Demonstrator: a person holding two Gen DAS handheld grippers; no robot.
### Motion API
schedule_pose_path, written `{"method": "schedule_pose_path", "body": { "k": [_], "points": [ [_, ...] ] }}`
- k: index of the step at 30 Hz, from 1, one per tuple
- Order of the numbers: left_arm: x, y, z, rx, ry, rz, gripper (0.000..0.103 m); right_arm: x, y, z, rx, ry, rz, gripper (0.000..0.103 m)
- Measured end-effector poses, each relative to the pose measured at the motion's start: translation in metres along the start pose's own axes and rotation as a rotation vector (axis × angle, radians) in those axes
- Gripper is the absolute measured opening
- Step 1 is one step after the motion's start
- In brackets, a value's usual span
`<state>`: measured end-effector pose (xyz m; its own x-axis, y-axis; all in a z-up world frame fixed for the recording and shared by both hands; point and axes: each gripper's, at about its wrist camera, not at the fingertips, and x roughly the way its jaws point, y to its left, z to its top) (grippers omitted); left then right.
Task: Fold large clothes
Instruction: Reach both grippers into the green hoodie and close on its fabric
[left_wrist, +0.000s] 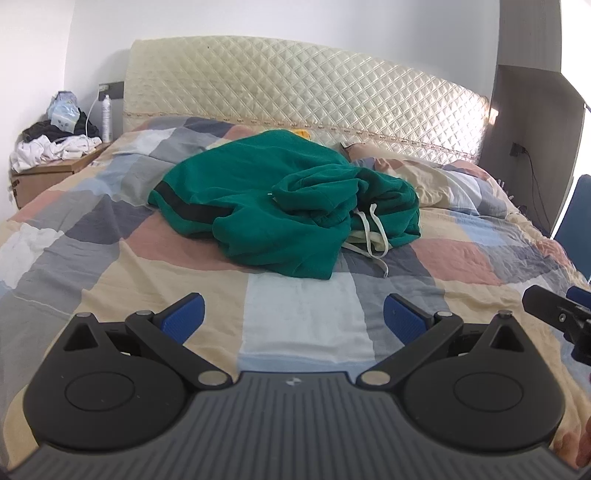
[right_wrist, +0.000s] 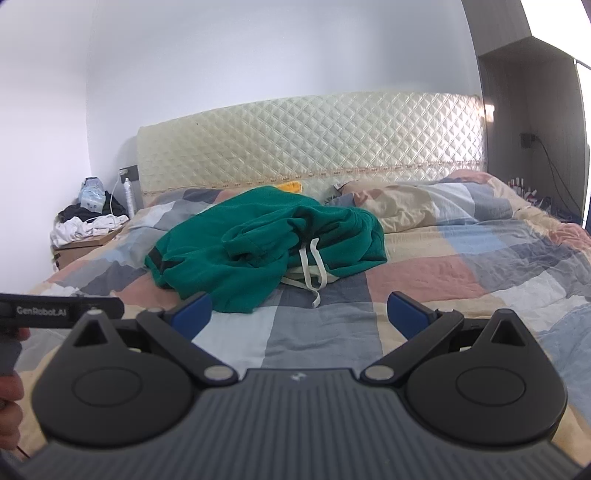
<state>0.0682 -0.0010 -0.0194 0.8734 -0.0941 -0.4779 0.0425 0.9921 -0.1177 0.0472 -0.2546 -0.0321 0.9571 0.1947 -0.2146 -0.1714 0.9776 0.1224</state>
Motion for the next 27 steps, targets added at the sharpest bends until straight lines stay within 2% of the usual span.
{"method": "schedule_pose_path", "body": {
  "k": [3, 11, 16, 19, 23, 27],
  "points": [
    [0.015, 0.004, 0.016, -0.020, 0.004, -0.009, 0.103, 0.014, -0.001, 0.013, 0.006, 0.004, 0.036, 0.103],
    [0.060, 0.017, 0.068, -0.027, 0.008, 0.024, 0.103, 0.063, 0.007, 0.048, 0.012, 0.018, 0.058, 0.103],
    [0.110, 0.028, 0.095, -0.063, 0.035, 0.016, 0.103, 0.112, 0.007, 0.070, 0.069, 0.033, 0.112, 0.103],
    [0.153, 0.035, 0.092, -0.098, 0.059, 0.033, 0.103, 0.155, 0.009, 0.075, 0.102, 0.073, 0.131, 0.103],
    [0.208, 0.049, 0.075, -0.171, 0.107, 0.011, 0.103, 0.221, 0.014, 0.072, 0.138, 0.118, 0.173, 0.103],
    [0.248, 0.060, 0.054, -0.166, 0.097, 0.002, 0.103, 0.284, 0.016, 0.063, 0.146, 0.144, 0.201, 0.103]
  ]
}}
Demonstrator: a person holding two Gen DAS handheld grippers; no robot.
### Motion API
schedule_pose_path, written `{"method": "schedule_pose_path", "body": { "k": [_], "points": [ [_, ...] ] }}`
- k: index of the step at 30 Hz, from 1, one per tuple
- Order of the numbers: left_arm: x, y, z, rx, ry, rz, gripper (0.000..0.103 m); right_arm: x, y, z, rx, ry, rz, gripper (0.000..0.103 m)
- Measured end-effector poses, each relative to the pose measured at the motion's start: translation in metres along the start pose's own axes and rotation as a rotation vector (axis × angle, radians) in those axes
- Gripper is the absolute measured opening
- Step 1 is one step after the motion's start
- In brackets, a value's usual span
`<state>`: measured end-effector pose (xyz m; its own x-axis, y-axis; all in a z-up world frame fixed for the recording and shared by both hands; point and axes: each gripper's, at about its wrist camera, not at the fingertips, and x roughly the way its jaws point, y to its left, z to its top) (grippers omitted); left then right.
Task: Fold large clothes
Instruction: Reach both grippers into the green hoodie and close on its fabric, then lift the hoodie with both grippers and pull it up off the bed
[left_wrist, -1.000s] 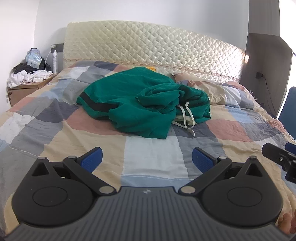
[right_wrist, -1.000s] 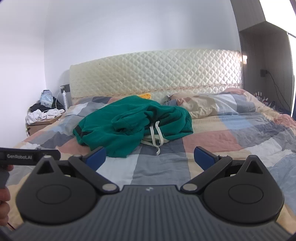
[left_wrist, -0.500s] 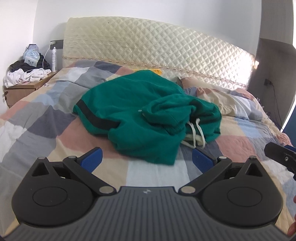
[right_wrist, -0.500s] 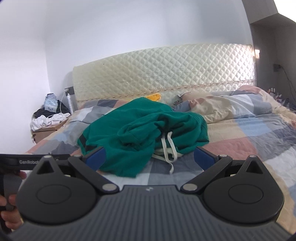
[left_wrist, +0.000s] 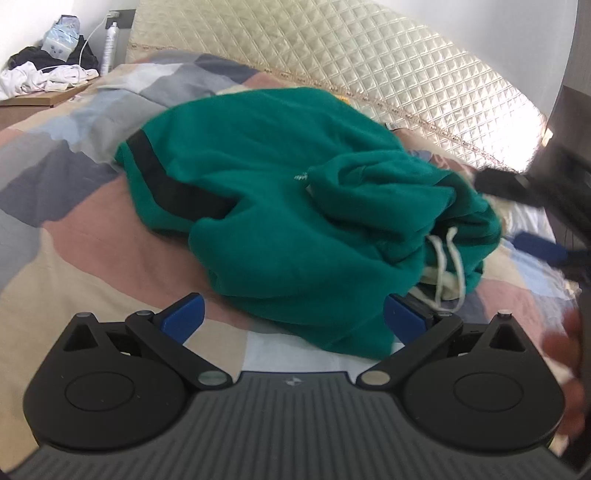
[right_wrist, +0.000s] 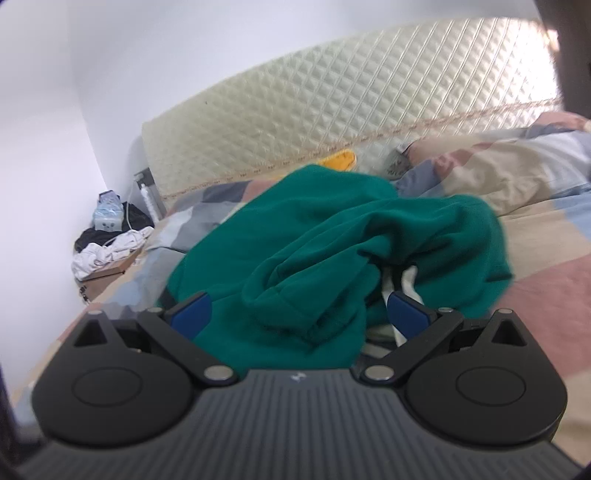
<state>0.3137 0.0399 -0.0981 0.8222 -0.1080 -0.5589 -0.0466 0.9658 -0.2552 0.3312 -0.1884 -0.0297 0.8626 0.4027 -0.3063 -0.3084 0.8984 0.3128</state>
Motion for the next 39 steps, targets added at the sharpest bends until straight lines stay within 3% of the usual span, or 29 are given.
{"method": "schedule_pose_path", "body": {
  "k": [6, 10, 12, 13, 15, 17, 19, 22, 30, 34, 39],
  "points": [
    [0.052, 0.022, -0.010, -0.087, 0.016, -0.097, 0.103, 0.074, -0.015, -0.004, 0.084, 0.034, 0.059, 0.103],
    [0.071, 0.023, -0.017, -0.103, -0.008, -0.102, 0.103, 0.098, -0.019, -0.009, 0.084, 0.035, 0.017, 0.096],
    [0.080, 0.027, -0.020, -0.153, -0.001, -0.128, 0.098, 0.104, -0.024, -0.011, 0.093, 0.050, 0.004, 0.075],
    [0.084, 0.030, -0.021, -0.178, 0.007, -0.140, 0.087, 0.107, -0.028, -0.011, 0.098, 0.063, -0.006, 0.068],
    [0.087, 0.032, -0.021, -0.198, 0.002, -0.132, 0.076, 0.106, -0.032, -0.009, 0.103, 0.078, -0.029, 0.021],
    [0.086, 0.033, -0.020, -0.198, -0.022, -0.126, 0.062, 0.099, -0.035, -0.006, 0.117, 0.088, -0.028, 0.010],
    [0.082, 0.033, -0.019, -0.189, -0.037, -0.113, 0.038, 0.085, -0.035, -0.001, 0.120, 0.088, -0.013, 0.008],
    [0.069, 0.039, -0.015, -0.203, -0.054, -0.119, 0.014, 0.054, -0.024, 0.005, 0.075, 0.059, -0.003, 0.007],
    [-0.016, 0.059, -0.009, -0.274, -0.130, -0.147, 0.000, -0.056, 0.010, 0.024, -0.006, -0.023, 0.017, 0.007],
    [-0.082, 0.065, -0.009, -0.222, -0.209, -0.149, 0.000, -0.121, 0.023, 0.025, 0.003, -0.057, 0.035, 0.007],
    [-0.145, 0.076, -0.010, -0.273, -0.233, -0.197, 0.000, -0.201, 0.043, 0.013, -0.005, -0.076, 0.066, 0.007]
  ]
}}
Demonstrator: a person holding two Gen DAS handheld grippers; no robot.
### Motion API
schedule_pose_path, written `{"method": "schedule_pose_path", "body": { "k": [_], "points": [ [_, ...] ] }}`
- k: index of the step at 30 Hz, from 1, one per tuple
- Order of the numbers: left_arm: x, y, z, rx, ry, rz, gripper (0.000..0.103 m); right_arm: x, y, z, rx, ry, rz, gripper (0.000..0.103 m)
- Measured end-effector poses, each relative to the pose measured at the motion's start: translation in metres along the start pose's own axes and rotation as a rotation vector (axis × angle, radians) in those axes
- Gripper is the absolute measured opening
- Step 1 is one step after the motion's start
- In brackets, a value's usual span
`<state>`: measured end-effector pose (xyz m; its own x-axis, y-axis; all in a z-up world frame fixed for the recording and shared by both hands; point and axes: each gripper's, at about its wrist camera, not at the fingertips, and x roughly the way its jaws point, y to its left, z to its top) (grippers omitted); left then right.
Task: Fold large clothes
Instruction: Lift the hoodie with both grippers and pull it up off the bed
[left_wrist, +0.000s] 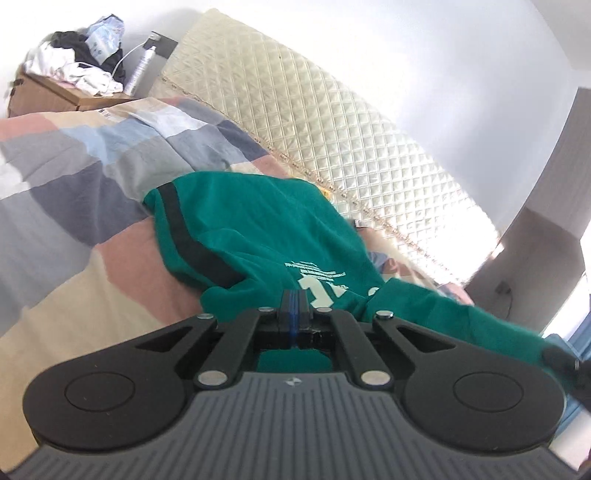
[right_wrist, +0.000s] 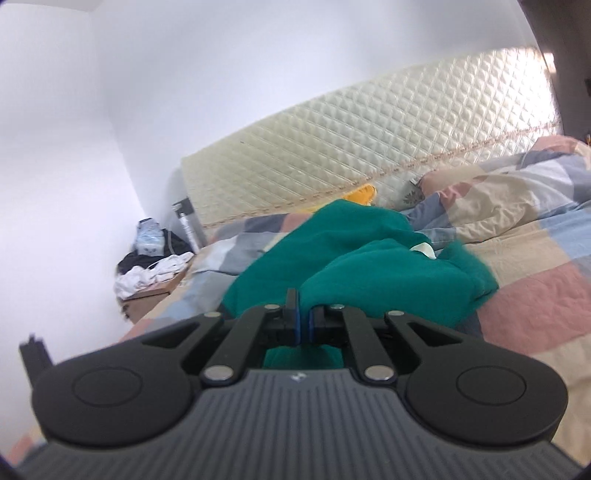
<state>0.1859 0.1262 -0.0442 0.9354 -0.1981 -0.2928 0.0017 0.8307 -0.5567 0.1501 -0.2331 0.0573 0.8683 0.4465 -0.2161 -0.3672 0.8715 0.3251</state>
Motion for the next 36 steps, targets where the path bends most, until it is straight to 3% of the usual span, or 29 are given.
{"method": "schedule_pose_path", "body": {
  "k": [5, 9, 12, 14, 18, 20, 22, 24, 26, 30, 36],
  "points": [
    [-0.067, -0.021, -0.014, 0.018, 0.016, -0.057, 0.000, -0.064, 0.022, -0.013, -0.032, -0.008, 0.030, 0.007],
    [-0.094, -0.041, -0.035, 0.007, 0.062, -0.091, 0.000, -0.107, 0.037, -0.033, -0.078, -0.006, 0.040, 0.007],
    [-0.099, -0.052, -0.051, 0.006, 0.094, -0.102, 0.000, -0.114, 0.038, -0.056, -0.104, 0.068, 0.016, 0.007],
    [-0.098, -0.056, -0.059, 0.007, 0.112, -0.100, 0.001, -0.105, 0.025, -0.073, -0.041, 0.155, -0.015, 0.007],
    [-0.082, -0.052, -0.074, -0.006, 0.168, -0.068, 0.004, -0.086, 0.004, -0.094, 0.036, 0.299, -0.117, 0.010],
    [-0.070, -0.047, -0.079, -0.002, 0.192, -0.040, 0.016, -0.084, -0.002, -0.092, 0.063, 0.306, -0.130, 0.011],
    [-0.056, -0.039, -0.082, -0.014, 0.213, -0.018, 0.043, -0.084, -0.009, -0.087, 0.107, 0.308, -0.136, 0.018],
    [-0.045, -0.035, -0.086, -0.034, 0.234, -0.021, 0.049, -0.085, -0.019, -0.083, 0.147, 0.302, -0.137, 0.054],
    [-0.027, -0.033, -0.085, -0.036, 0.253, -0.027, 0.052, -0.084, -0.030, -0.076, 0.180, 0.291, -0.146, 0.067],
    [0.012, -0.036, -0.084, -0.023, 0.295, -0.049, 0.054, -0.067, -0.049, -0.059, 0.231, 0.272, -0.197, 0.067],
    [0.069, -0.033, -0.095, -0.030, 0.356, -0.064, 0.054, 0.012, -0.088, -0.036, 0.354, 0.284, -0.241, 0.067]
  ]
}}
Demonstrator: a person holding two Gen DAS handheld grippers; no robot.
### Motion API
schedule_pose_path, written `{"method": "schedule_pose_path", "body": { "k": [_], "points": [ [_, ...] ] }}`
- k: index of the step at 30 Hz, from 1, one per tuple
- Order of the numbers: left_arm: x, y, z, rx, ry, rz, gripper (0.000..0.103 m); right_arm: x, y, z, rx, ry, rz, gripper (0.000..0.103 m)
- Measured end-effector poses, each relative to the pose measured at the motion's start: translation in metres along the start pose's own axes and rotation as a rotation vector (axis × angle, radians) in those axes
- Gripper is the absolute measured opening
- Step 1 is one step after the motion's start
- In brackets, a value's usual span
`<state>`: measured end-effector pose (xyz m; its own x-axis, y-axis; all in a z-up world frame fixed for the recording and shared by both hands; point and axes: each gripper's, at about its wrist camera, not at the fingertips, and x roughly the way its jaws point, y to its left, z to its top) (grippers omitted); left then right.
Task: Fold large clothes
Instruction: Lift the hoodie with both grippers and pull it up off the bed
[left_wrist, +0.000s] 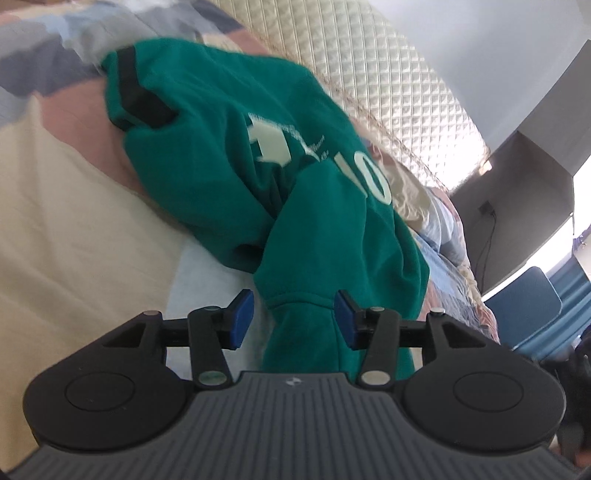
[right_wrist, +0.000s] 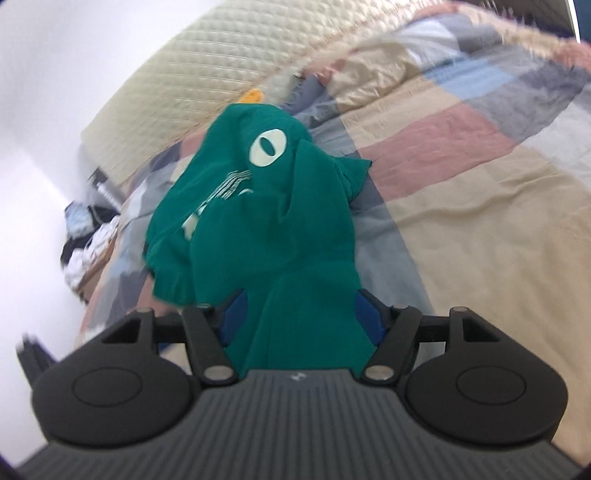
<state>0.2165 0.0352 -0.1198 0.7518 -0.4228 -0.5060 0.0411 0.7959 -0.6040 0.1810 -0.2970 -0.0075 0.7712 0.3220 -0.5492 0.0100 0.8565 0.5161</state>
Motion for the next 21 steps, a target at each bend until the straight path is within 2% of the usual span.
{"method": "schedule_pose_path", "body": {
  "k": [1, 3, 4, 9, 13, 16, 17, 18, 19, 20, 21],
  "points": [
    [0.009, 0.001, 0.000, -0.005, 0.017, -0.018, 0.054, 0.015, -0.002, 0.007, 0.007, -0.009, -0.006, 0.068],
    [0.024, 0.004, -0.001, -0.011, 0.041, -0.079, 0.054, 0.043, -0.013, 0.017, 0.039, -0.040, 0.032, 0.078],
    [0.030, 0.005, -0.002, -0.017, 0.047, -0.094, 0.054, 0.057, -0.019, 0.021, 0.046, -0.048, 0.045, 0.079],
    [0.058, 0.015, -0.004, -0.025, 0.039, -0.069, 0.054, 0.105, -0.052, 0.020, 0.082, -0.016, 0.120, 0.080],
    [0.076, 0.028, -0.002, -0.087, 0.012, -0.121, 0.055, 0.135, -0.059, 0.018, 0.070, 0.026, 0.158, 0.080],
    [0.088, 0.034, 0.003, -0.113, -0.003, -0.147, 0.055, 0.151, -0.057, 0.014, 0.037, 0.051, 0.181, 0.075],
    [0.091, 0.035, 0.004, -0.118, -0.006, -0.154, 0.055, 0.153, -0.056, 0.014, 0.028, 0.046, 0.189, 0.068],
    [0.093, 0.035, 0.004, -0.116, -0.007, -0.157, 0.054, 0.154, -0.054, 0.014, 0.025, 0.050, 0.205, 0.051],
    [0.094, 0.034, 0.005, -0.109, -0.006, -0.157, 0.052, 0.154, -0.052, 0.014, 0.025, 0.059, 0.221, 0.043],
    [0.094, 0.033, 0.006, -0.101, -0.002, -0.156, 0.050, 0.154, -0.050, 0.015, 0.017, 0.064, 0.228, 0.030],
    [0.094, 0.030, 0.007, -0.087, 0.006, -0.159, 0.039, 0.151, -0.044, 0.014, -0.003, 0.066, 0.232, 0.021]
  ]
}}
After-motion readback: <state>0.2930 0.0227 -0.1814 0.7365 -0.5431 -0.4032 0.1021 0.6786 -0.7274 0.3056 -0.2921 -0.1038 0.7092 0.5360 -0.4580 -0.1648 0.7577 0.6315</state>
